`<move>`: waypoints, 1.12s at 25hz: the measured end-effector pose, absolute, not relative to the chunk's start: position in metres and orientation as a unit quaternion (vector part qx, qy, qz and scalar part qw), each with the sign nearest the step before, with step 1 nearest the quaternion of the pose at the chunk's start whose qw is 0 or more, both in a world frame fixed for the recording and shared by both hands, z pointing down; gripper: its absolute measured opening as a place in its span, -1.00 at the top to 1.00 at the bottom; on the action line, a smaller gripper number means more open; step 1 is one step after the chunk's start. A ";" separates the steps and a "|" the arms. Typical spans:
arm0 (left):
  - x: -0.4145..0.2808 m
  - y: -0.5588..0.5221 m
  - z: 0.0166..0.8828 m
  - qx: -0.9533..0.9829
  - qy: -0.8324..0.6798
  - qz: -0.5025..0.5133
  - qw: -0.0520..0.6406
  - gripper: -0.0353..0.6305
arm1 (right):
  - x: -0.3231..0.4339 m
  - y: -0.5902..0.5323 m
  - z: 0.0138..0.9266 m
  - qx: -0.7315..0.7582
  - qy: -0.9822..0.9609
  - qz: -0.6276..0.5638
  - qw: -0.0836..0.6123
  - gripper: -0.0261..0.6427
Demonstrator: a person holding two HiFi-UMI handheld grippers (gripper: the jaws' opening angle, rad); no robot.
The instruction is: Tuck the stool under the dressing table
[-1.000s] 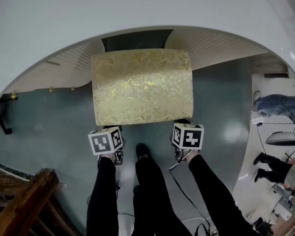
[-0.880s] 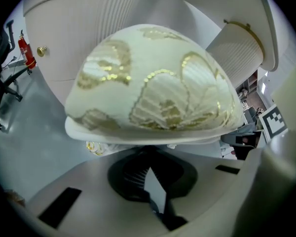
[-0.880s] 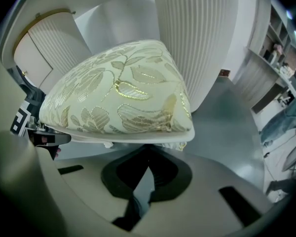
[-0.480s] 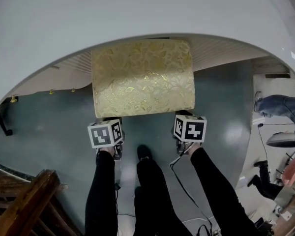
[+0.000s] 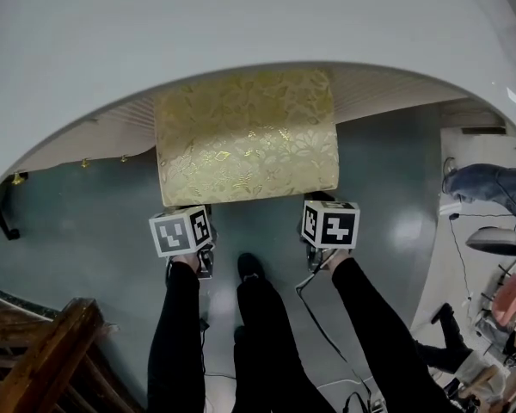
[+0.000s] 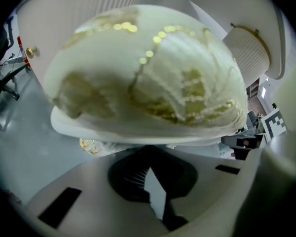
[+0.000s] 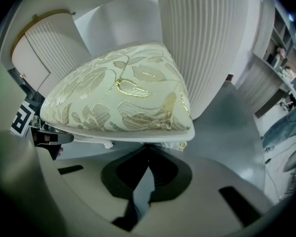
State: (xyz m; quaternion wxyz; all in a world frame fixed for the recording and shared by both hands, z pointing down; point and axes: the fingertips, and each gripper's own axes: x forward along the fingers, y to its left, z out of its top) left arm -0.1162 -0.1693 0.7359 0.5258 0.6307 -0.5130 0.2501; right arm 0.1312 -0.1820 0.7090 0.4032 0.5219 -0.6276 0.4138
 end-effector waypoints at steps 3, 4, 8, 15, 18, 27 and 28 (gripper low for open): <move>-0.116 -0.169 0.737 0.631 -0.519 0.253 0.518 0.87 | 0.131 -0.180 0.713 0.523 -0.632 0.403 0.405 0.91; -0.116 -0.169 0.737 0.631 -0.522 0.254 0.515 0.87 | 0.130 -0.178 0.714 0.521 -0.636 0.399 0.406 0.91; -0.115 -0.163 0.735 0.631 -0.524 0.256 0.511 0.87 | 0.128 -0.167 0.713 0.517 -0.644 0.392 0.406 0.91; -0.114 -0.139 0.719 0.649 -0.522 0.254 0.492 0.87 | 0.124 -0.143 0.703 0.514 -0.654 0.388 0.397 0.91; -0.114 -0.127 0.710 0.658 -0.525 0.247 0.480 0.87 | 0.119 -0.135 0.695 0.515 -0.665 0.385 0.381 0.91; -0.119 -0.095 0.682 0.671 -0.538 0.228 0.456 0.87 | 0.106 -0.114 0.672 0.494 -0.708 0.357 0.358 0.91; -0.118 -0.092 0.681 0.672 -0.538 0.226 0.456 0.87 | 0.106 -0.112 0.671 0.493 -0.710 0.353 0.359 0.91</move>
